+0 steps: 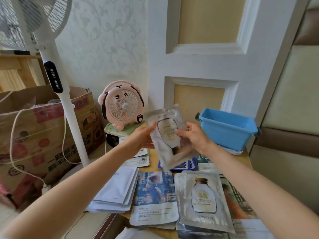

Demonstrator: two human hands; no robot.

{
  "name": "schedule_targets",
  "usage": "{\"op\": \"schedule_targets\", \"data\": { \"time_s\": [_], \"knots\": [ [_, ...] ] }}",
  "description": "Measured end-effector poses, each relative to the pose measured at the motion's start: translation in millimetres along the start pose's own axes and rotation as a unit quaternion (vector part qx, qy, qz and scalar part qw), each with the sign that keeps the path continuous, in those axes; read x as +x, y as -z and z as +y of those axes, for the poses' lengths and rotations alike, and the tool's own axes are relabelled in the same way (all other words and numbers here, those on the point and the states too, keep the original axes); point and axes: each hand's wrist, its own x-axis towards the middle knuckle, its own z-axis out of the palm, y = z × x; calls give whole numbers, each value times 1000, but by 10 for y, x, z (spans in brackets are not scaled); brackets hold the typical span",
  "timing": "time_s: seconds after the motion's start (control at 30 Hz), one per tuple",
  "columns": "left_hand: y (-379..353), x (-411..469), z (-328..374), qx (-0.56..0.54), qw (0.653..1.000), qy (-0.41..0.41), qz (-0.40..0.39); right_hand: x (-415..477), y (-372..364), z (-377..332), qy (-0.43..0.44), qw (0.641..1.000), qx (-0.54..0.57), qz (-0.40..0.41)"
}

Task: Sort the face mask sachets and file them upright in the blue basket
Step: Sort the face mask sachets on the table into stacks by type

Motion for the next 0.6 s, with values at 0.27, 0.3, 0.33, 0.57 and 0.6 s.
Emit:
{"op": "schedule_targets", "data": {
  "time_s": [0.27,0.3,0.33,0.57,0.6],
  "knots": [
    [428,217,-352,182,962,140,150,-112,102,-94,-50,659,-672,-335],
    [501,259,-502,306,923,138,187,-158,14,-18,-47,610,-704,-360],
    [565,282,-620,406,882,127,201,-201,-59,85,-35,576,-725,-375],
    [791,274,-1060,570,793,188,99,-448,-2,518,61,780,-552,-290],
    [809,275,-1110,575,791,191,87,-471,56,598,83,805,-529,-255]
  ]
}}
